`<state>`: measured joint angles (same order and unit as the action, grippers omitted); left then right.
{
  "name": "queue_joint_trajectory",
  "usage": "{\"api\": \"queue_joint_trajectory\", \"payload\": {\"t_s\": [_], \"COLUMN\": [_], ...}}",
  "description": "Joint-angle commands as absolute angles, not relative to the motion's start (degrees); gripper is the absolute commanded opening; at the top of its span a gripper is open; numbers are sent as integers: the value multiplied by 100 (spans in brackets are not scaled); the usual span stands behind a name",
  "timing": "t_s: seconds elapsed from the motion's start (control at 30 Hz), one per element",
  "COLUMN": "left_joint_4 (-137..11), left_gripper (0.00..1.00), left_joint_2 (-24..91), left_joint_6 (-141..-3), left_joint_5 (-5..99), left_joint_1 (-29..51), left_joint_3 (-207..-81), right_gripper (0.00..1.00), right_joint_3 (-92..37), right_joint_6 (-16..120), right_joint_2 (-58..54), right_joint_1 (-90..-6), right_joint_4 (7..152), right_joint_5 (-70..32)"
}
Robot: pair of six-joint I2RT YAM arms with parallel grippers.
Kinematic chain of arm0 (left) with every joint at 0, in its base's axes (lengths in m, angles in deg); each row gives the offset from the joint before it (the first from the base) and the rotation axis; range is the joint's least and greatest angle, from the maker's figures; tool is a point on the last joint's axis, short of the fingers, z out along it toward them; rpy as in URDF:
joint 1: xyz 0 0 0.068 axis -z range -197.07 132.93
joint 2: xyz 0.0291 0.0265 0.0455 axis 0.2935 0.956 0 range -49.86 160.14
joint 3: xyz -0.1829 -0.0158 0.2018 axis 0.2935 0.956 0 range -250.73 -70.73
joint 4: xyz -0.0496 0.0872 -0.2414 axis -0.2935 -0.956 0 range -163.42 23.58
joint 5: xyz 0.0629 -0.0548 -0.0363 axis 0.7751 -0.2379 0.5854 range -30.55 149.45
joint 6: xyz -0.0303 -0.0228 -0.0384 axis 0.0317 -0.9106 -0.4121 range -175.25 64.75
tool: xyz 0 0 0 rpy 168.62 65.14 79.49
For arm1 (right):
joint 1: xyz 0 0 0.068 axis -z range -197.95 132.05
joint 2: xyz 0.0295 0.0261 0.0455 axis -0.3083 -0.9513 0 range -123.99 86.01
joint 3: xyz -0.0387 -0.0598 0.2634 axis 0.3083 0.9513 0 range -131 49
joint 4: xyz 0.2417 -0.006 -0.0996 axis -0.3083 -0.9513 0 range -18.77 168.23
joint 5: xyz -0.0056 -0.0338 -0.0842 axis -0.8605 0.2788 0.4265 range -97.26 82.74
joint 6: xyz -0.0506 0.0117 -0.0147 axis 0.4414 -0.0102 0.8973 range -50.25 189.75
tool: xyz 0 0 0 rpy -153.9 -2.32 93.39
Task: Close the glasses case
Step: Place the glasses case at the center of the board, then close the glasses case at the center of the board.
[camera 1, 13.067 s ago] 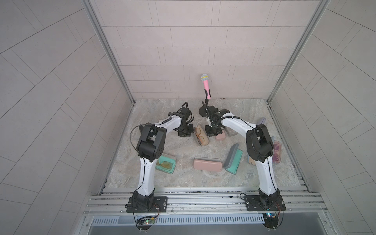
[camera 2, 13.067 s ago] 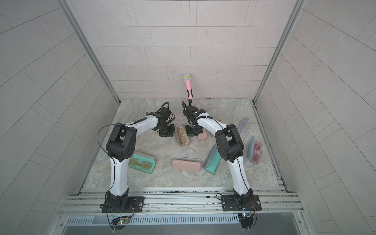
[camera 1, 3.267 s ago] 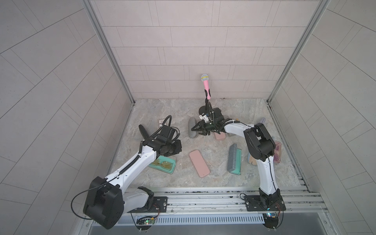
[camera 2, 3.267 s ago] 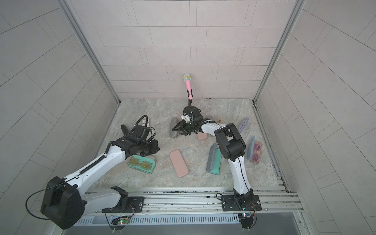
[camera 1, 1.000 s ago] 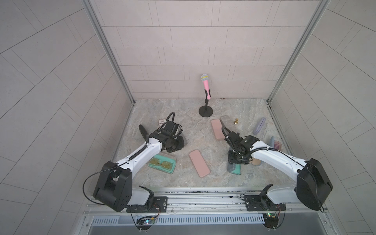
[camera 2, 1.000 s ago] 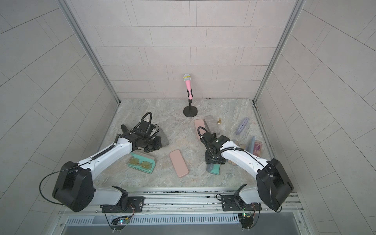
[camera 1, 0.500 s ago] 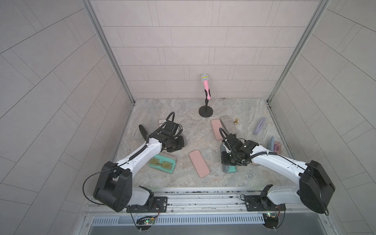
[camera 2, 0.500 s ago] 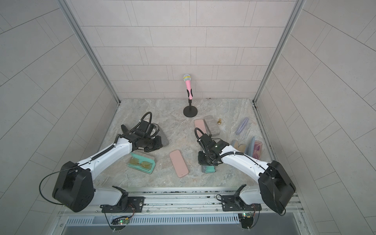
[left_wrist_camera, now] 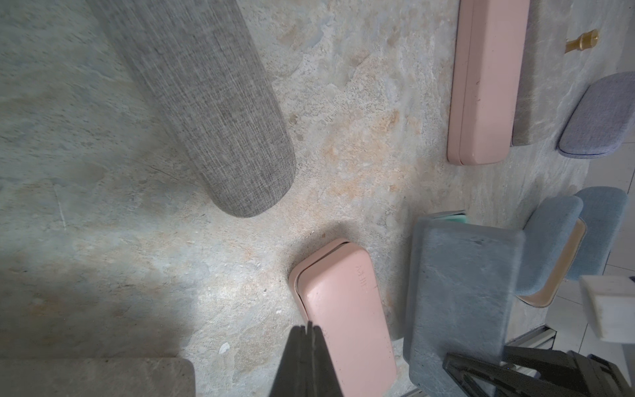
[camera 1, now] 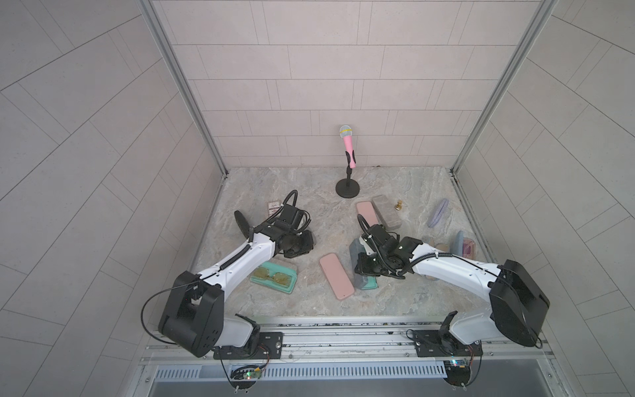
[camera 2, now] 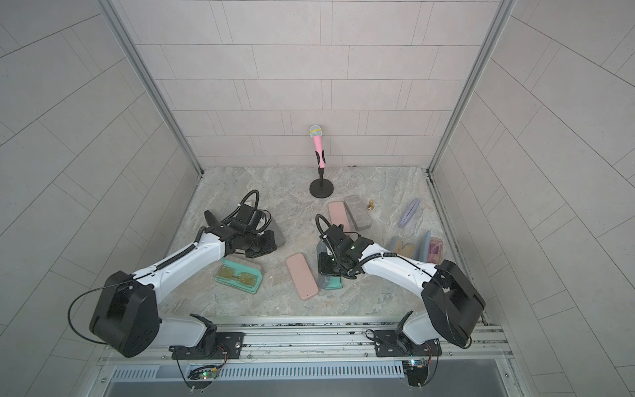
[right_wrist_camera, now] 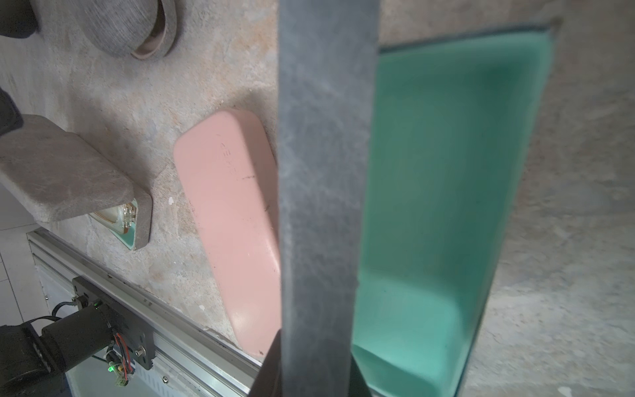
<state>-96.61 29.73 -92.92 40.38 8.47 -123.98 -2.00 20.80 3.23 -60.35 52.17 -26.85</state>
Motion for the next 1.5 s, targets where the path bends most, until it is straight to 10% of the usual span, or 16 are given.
{"api": "queue_joint_trajectory", "payload": {"t_s": [0.0, 0.53, 0.8, 1.47], "left_joint_4": [-9613, -9580, -9406, -9252], "left_gripper": [0, 0, 0, 0], "left_joint_2": [3051, 3412, 4077, 5380], "left_joint_6": [-9313, -9420, -9491, -9638], "left_joint_5": [4098, 4229, 4293, 4293], "left_joint_1": [917, 1814, 2668, 3399], "left_joint_3": [-12504, -12888, -13300, -14133], "right_gripper": [23, 60, 10, 7], "right_joint_3": [-289, -780, -97, 820], "right_joint_6": [1989, 2286, 2484, 2671], "right_joint_2": [232, 1328, 1572, -98], "right_joint_1": [-6067, -6012, -5251, -4819], "right_joint_4": [5465, 3967, 3663, 6001], "right_joint_5": [-2677, -1682, -1304, -3032]}}
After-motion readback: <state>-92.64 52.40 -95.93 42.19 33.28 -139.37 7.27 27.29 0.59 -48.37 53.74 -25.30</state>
